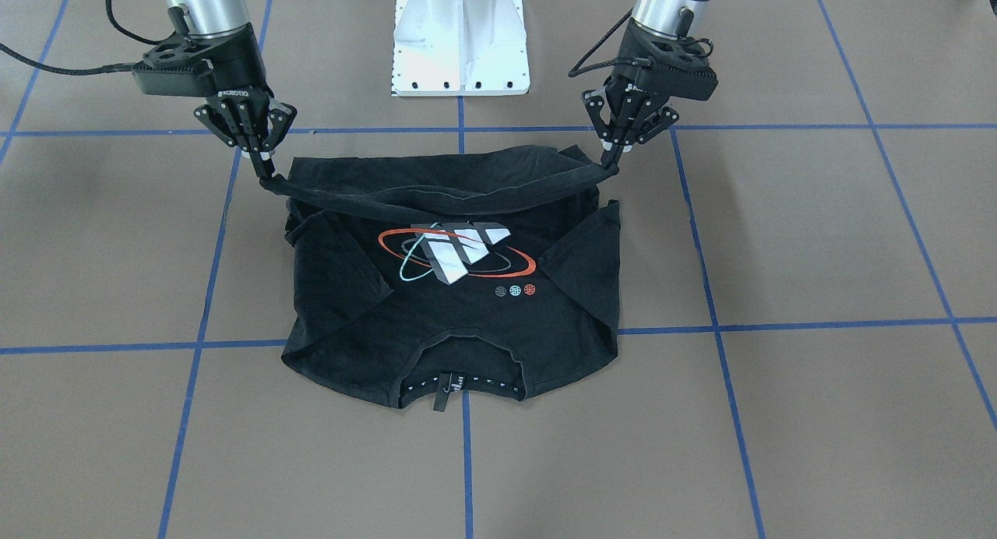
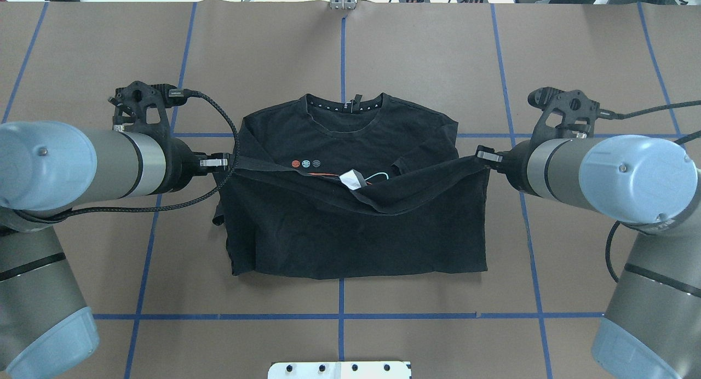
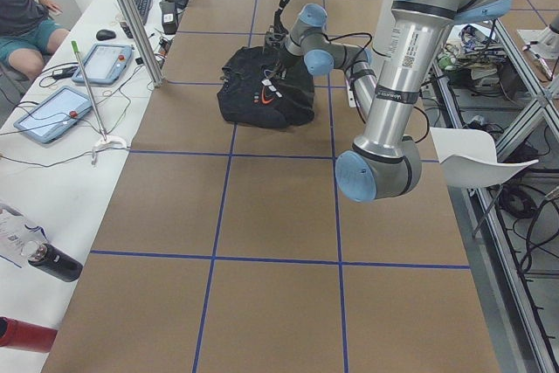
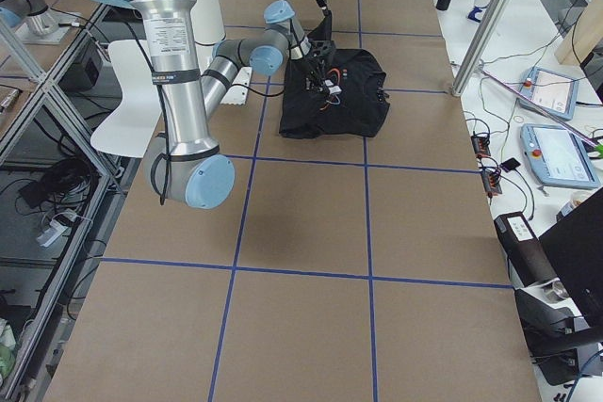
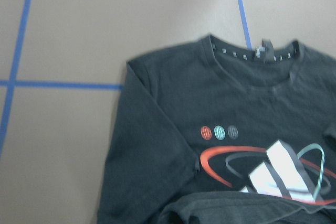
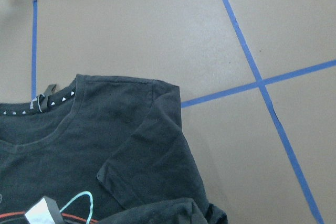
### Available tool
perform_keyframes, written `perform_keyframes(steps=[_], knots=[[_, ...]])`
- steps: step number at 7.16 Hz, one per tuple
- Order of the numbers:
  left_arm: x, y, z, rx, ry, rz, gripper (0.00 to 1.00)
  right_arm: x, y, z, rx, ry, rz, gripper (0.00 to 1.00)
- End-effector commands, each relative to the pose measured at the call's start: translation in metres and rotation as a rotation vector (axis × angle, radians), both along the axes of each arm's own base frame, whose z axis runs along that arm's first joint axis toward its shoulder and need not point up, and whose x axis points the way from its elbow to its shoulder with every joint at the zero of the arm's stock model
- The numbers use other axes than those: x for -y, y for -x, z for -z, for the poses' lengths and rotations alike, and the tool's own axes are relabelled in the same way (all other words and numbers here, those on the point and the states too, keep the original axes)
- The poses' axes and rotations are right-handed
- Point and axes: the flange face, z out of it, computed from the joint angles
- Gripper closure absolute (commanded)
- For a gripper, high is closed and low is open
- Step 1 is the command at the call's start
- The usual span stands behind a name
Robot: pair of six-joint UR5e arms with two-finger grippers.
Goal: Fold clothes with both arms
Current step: 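Lift the hem with both grippers and fold it toward the collar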
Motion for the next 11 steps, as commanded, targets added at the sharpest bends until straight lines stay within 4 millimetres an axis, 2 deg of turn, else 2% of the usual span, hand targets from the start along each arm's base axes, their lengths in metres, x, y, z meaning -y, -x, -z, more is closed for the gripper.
perform_keyframes(steps=[1,2,3,4,5,7,8,10,11], knots=[[0.019,-0.006,-0.013,0.041,-0.001,0.054,1.00,0.028,-0.002,0.001,-0.025,-0.020,-0.028,1.00],[0.034,-0.012,-0.016,0.051,-0.015,0.088,1.00,0.057,0.019,-0.009,-0.061,0.006,-0.049,1.00],[0.054,-0.024,-0.026,0.060,-0.011,0.104,1.00,0.079,0.033,-0.021,-0.096,0.026,-0.062,1.00],[0.071,-0.039,-0.038,0.065,-0.009,0.114,1.00,0.091,0.038,-0.027,-0.120,0.032,-0.065,1.00],[0.090,-0.041,-0.053,0.079,-0.014,0.129,1.00,0.107,0.044,-0.032,-0.142,0.030,-0.065,1.00],[0.126,-0.059,-0.087,0.136,-0.065,0.109,1.00,0.127,0.066,-0.040,-0.177,0.046,-0.059,1.00],[0.142,-0.078,-0.098,0.166,-0.047,0.107,1.00,0.137,0.078,-0.050,-0.203,0.064,-0.054,1.00],[0.158,-0.093,-0.122,0.195,-0.047,0.128,1.00,0.145,0.088,-0.068,-0.249,0.074,-0.032,1.00],[0.163,-0.091,-0.123,0.210,-0.083,0.109,1.00,0.147,0.086,-0.070,-0.257,0.072,-0.030,1.00]])
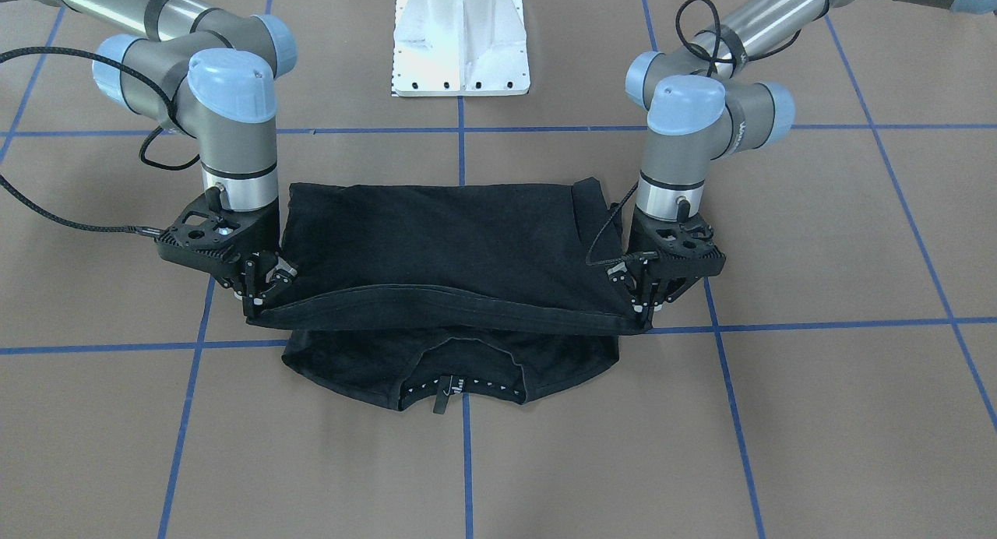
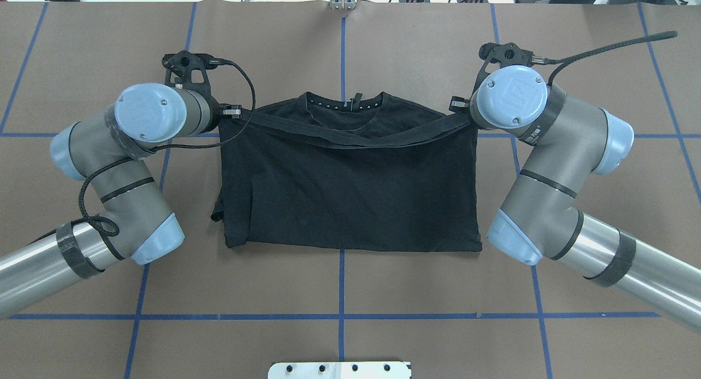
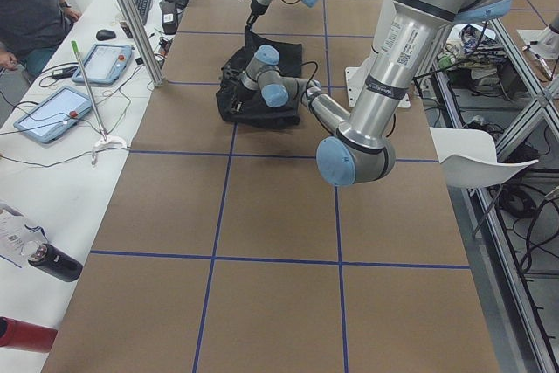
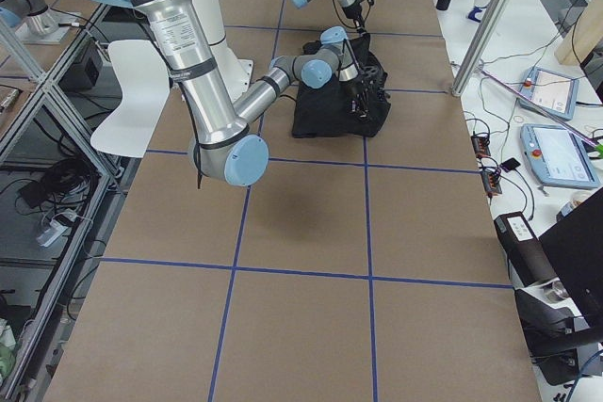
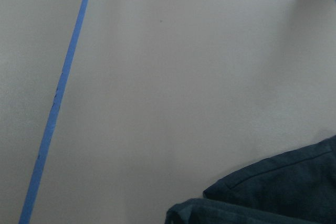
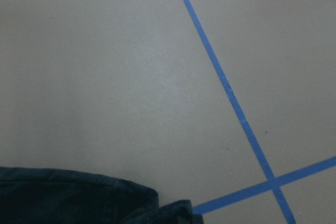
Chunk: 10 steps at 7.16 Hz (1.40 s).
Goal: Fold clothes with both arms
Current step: 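Lay the hem down near the collar and open both grippers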
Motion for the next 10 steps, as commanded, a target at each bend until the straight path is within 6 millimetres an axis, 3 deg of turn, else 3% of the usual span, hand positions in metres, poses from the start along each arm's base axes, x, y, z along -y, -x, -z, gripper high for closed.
perform_keyframes(steps=[1,3,6,10], knots=[[0.015,0.006,-0.003,0.026,-0.057,-0.019,1.00,0.005,0.001,-0.007,-0.023,0.000,0.014,1.00],[0.025,0.017,0.004,0.016,-0.061,-0.005,1.00,0.013,-0.007,-0.005,-0.029,-0.011,0.013,1.00],[0.028,0.017,0.010,0.012,-0.064,-0.002,1.00,0.017,-0.008,-0.011,-0.045,-0.007,0.015,1.00],[0.033,0.012,-0.004,0.050,-0.064,-0.017,1.00,0.032,0.001,-0.023,-0.078,0.012,0.019,1.00]])
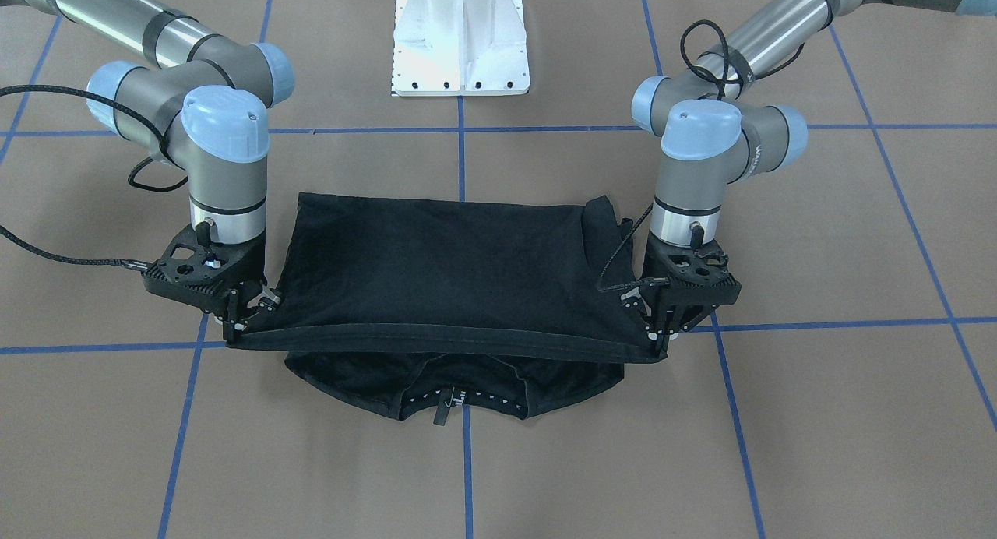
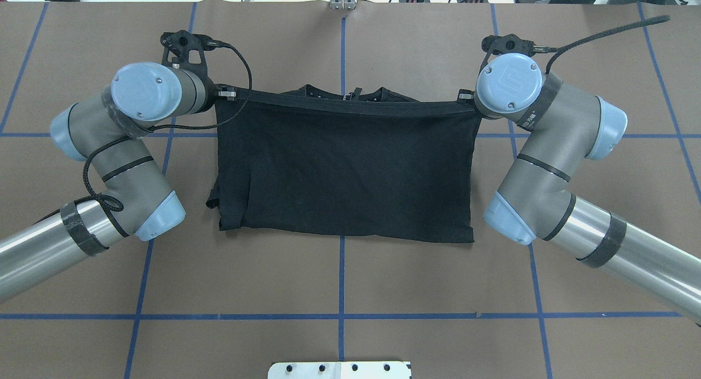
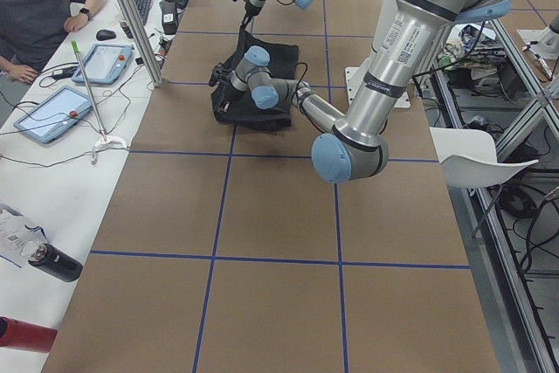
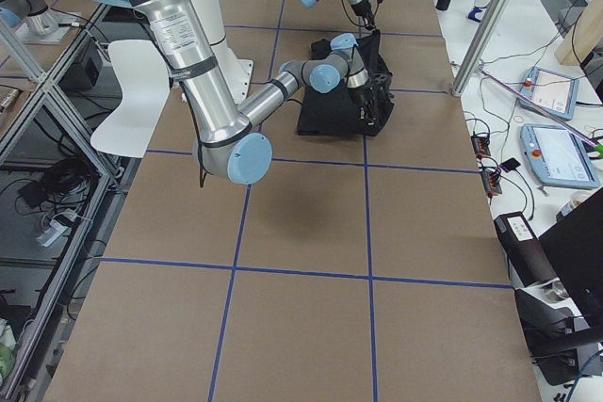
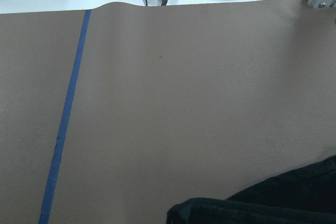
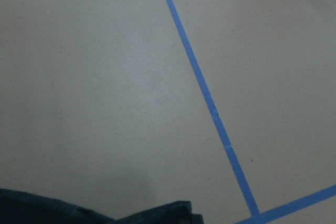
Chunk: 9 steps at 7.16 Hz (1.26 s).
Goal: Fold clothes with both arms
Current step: 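Lay the hem down near the collar and open both grippers, then move left gripper to near folded edge while right gripper moves to far corner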
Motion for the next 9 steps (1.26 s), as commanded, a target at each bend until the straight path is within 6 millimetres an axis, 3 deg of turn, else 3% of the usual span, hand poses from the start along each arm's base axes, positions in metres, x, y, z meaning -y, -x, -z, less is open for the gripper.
perform_keyframes(steps=[1,2,3,4,6,8,9], knots=[[0.004,-0.005,-0.009,0.018,0.008,-0.005,1.00,0.004,0.004,-0.007,-0.016,0.009,0.004,1.00],[0.005,-0.007,-0.006,0.013,0.007,-0.003,0.97,0.006,0.006,-0.002,-0.015,0.002,0.010,1.00],[0.002,-0.009,-0.004,0.001,-0.008,-0.008,0.01,0.011,0.014,0.005,-0.018,-0.003,0.020,0.35],[-0.001,-0.006,0.001,-0.037,-0.044,-0.016,0.00,0.016,0.019,0.013,-0.017,-0.010,0.031,0.00],[-0.016,0.015,0.023,-0.043,-0.129,-0.068,0.00,0.028,-0.010,0.030,0.003,-0.045,0.183,0.00],[-0.072,0.062,0.013,-0.113,-0.115,-0.159,0.00,0.013,-0.027,0.039,0.044,-0.063,0.222,0.00],[-0.092,0.070,0.010,-0.125,-0.111,-0.176,0.00,-0.001,-0.039,0.038,0.048,-0.083,0.244,0.00]])
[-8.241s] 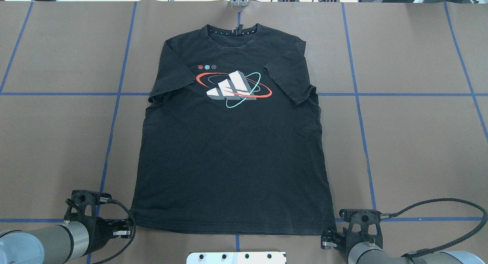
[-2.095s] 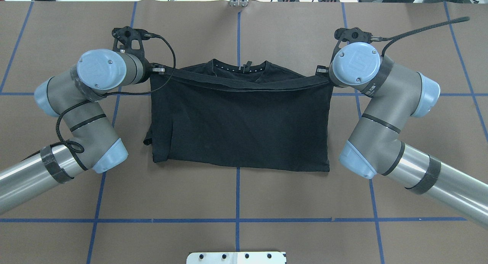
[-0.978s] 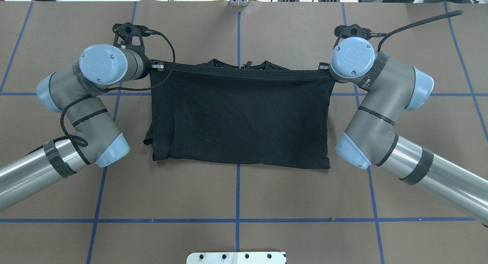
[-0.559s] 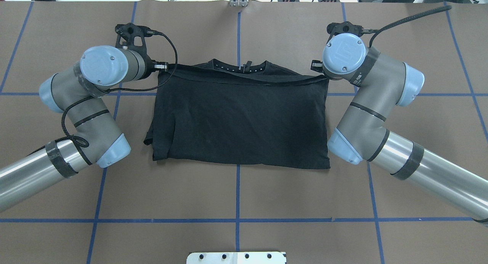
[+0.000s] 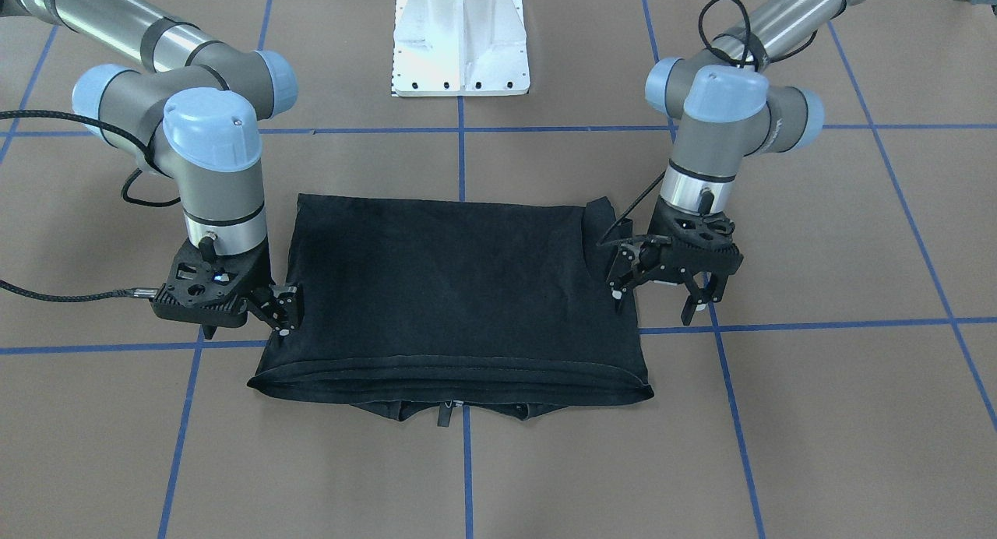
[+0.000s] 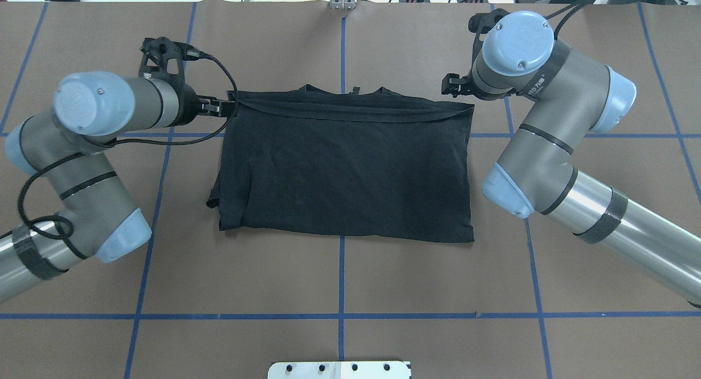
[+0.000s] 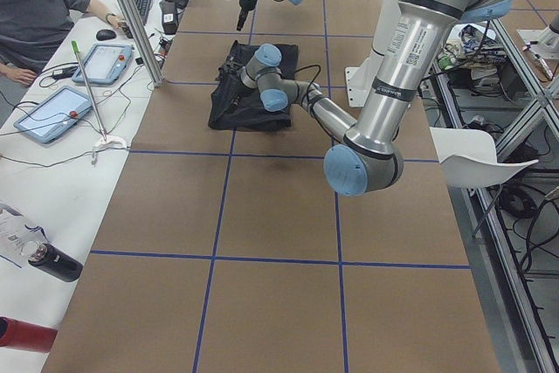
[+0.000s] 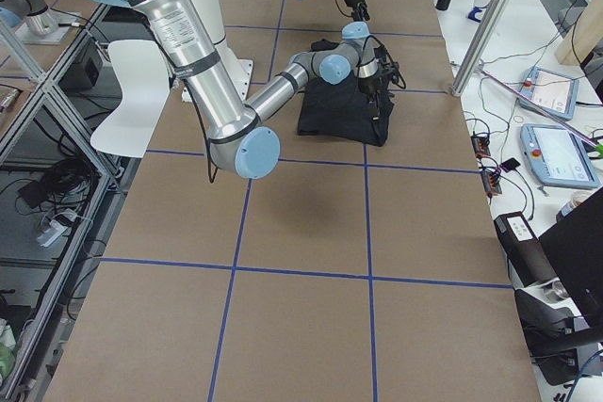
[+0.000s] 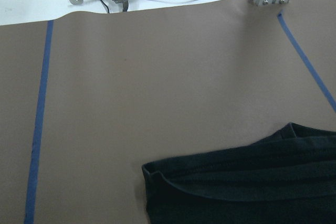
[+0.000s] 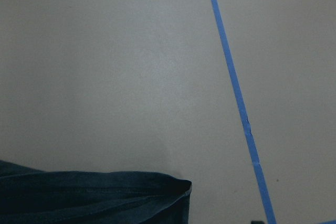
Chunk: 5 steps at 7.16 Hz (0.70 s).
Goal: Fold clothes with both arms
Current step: 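Move left gripper to near folded edge while right gripper moves to far corner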
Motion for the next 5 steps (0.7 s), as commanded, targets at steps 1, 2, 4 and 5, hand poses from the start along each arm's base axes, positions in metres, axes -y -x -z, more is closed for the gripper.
perform_keyframes(steps=[1,2,4,5], knots=[[-0.039,0.011,-0.012,-0.013,0.014,-0.052,0.00,-0.021,-0.021,-0.001,0.015,-0.031,0.047,0.00],[-0.058,-0.006,-0.021,-0.014,0.042,-0.084,0.00,-0.022,-0.021,-0.001,0.017,-0.032,0.050,0.00],[-0.105,-0.055,-0.037,-0.083,0.173,-0.110,0.00,-0.023,-0.022,0.001,0.019,-0.036,0.049,0.00],[-0.119,-0.058,-0.054,-0.078,0.188,-0.127,0.01,-0.023,-0.022,0.002,0.020,-0.039,0.050,0.00]])
